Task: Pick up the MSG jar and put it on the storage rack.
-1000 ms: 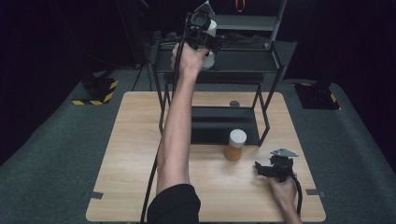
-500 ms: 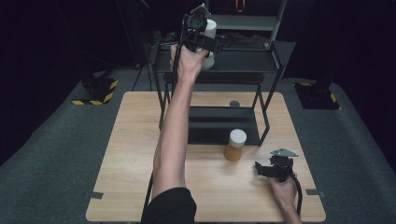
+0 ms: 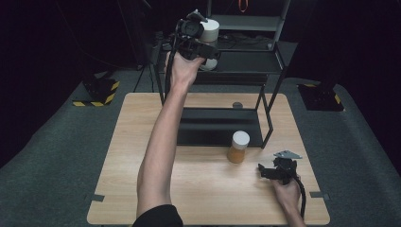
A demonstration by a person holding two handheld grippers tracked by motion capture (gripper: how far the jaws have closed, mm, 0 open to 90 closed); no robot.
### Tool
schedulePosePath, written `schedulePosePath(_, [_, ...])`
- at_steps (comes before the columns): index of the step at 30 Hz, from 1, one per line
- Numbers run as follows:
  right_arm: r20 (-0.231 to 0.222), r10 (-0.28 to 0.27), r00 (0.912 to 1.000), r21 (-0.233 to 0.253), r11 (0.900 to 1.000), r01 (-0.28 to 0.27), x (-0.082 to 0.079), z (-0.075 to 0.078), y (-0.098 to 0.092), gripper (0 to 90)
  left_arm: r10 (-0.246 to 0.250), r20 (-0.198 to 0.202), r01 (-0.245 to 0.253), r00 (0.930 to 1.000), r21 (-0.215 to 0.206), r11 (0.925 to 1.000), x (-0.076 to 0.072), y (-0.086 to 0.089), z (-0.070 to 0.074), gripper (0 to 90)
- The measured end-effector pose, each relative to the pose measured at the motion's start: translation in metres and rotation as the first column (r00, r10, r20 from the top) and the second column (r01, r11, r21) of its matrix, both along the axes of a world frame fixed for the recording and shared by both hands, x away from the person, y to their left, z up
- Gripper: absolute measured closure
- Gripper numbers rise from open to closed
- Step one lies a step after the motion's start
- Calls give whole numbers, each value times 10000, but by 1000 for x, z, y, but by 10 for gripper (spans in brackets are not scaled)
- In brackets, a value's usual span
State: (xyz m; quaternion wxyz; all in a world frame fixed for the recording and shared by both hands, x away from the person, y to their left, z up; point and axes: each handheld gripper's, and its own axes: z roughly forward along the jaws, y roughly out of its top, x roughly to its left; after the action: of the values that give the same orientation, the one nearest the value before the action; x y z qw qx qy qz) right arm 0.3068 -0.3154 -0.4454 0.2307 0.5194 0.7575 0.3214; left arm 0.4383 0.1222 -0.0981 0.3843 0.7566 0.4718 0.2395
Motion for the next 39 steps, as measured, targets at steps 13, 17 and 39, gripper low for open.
schedulePosePath(13, [6,-8,10000,4,10000,8,0,0,0,45,-88,377,73,9993,378,9993,-36,11,-22,15])
schedulePosePath(17, [4,-11,10000,1,10000,11,0,0,0,45,-72,510,51,9987,410,9991,-43,16,-31,17])
schedulePosePath(39, [7,-2,10000,-10,10000,2,0,0,0,45,-457,458,427,9979,634,9971,-82,34,-120,21])
